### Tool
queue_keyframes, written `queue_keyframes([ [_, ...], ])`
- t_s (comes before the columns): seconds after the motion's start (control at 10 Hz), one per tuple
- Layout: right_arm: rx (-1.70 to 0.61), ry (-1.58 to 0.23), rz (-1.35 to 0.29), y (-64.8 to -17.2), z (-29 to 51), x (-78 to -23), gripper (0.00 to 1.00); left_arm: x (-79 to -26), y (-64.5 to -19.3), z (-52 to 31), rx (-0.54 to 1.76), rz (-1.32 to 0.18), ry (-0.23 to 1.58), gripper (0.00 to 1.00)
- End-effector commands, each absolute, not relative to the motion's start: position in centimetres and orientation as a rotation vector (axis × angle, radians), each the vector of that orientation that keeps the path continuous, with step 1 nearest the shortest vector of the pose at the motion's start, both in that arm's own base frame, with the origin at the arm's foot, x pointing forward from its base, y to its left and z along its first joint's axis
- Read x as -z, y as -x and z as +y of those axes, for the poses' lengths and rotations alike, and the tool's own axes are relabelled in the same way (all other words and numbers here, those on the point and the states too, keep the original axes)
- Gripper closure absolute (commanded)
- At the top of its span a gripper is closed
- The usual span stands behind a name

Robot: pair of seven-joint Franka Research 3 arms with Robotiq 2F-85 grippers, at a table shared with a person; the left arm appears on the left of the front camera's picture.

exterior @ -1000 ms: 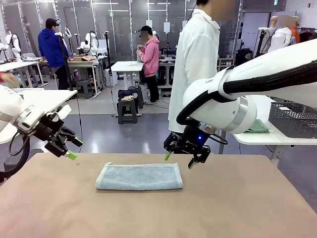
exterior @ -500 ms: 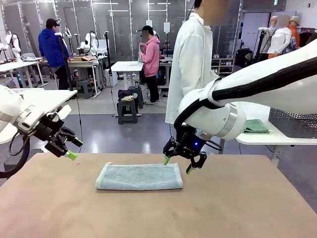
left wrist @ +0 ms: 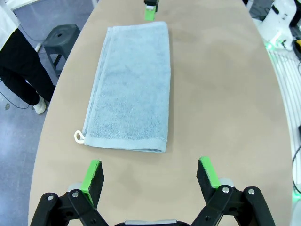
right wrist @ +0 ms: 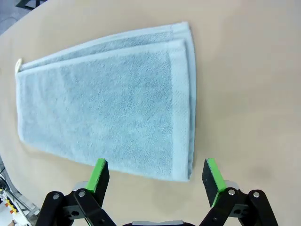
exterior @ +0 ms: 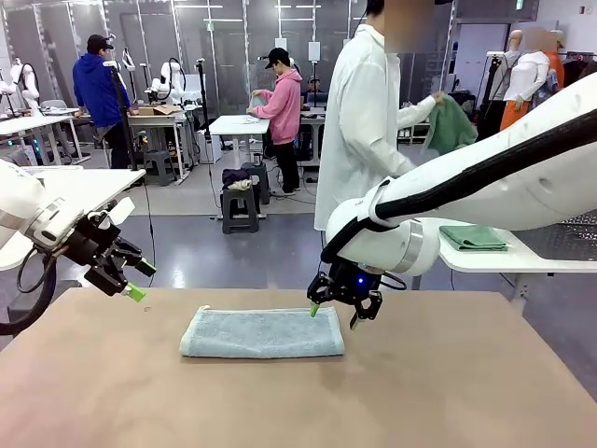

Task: Fold the towels and place them in the basket.
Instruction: When a person lays out a Towel with hook on the table, fold it in half twice.

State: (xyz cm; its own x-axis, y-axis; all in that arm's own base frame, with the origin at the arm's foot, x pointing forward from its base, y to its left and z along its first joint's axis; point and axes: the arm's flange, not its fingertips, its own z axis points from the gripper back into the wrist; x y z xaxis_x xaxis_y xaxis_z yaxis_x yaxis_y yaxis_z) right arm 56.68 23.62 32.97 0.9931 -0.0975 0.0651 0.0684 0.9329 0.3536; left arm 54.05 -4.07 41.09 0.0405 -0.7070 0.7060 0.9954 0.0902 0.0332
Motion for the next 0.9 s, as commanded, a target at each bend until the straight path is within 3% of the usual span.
queue_keyframes([
  [0.0, 0.109, -0.330, -0.097, -58.2, 24.1, -32.5, 0.00, -41.3, -54.0, -4.1, 1.403, -0.649, 0.546, 0.00],
  [0.8, 0.119, -0.255, -0.080, -60.8, 25.9, -29.5, 0.00, -41.3, -54.0, -4.1, 1.403, -0.649, 0.546, 0.00],
])
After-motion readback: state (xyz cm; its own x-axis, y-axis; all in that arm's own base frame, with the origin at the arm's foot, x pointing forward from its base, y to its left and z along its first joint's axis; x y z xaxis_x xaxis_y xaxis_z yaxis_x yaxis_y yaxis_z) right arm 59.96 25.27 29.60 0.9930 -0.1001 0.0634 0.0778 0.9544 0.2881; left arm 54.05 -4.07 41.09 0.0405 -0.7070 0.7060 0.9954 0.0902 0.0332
